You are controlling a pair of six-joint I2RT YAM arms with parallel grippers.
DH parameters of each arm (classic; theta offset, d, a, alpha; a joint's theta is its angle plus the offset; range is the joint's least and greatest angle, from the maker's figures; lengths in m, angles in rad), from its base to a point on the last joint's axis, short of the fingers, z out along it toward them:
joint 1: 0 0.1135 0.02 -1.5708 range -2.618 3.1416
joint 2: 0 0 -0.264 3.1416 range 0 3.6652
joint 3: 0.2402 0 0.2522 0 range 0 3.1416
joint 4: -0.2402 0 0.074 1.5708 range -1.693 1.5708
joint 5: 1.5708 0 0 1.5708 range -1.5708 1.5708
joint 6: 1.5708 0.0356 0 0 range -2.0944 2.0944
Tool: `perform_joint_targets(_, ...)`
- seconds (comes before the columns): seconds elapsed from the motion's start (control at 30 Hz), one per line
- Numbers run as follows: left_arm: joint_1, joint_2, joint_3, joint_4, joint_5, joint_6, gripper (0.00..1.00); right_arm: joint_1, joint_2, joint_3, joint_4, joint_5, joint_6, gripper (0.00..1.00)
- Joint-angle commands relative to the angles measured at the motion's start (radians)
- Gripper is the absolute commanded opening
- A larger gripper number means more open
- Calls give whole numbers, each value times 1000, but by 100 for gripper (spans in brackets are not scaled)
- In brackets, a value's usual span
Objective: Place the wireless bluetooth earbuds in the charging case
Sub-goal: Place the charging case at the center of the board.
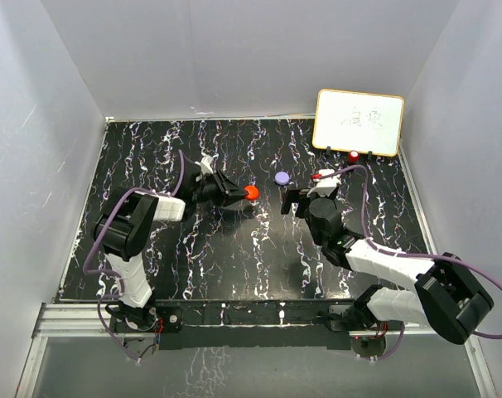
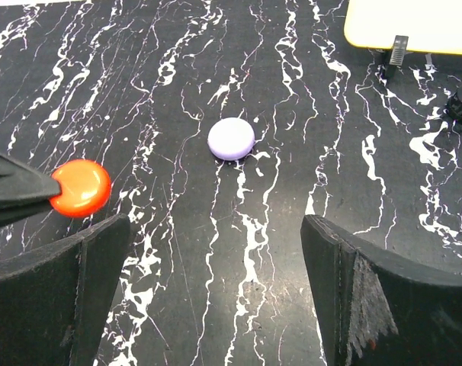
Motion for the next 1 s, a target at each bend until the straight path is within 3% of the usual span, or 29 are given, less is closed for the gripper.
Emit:
perform_joint_targets(0.0, -3, -62, 111, -227, -12, 193, 0, -11, -61, 49, -32, -9, 28, 93)
perform_joint_targets(0.47, -41, 158, 315, -270, -32, 206, 0, -40, -176, 15, -56, -15, 27, 95)
perform_joint_targets(0.7, -46, 187, 355, -291, -50, 219, 1, -51, -186, 9, -63, -41, 43, 95)
perform_joint_targets(0.87, -46, 184, 357, -317, -51, 235, 37, -54, -189, 17, -69, -66, 50, 95)
perform_joint_targets(0.97, -44, 166, 358, -349, -65, 252, 53, -56, -189, 21, -71, -79, 56, 95)
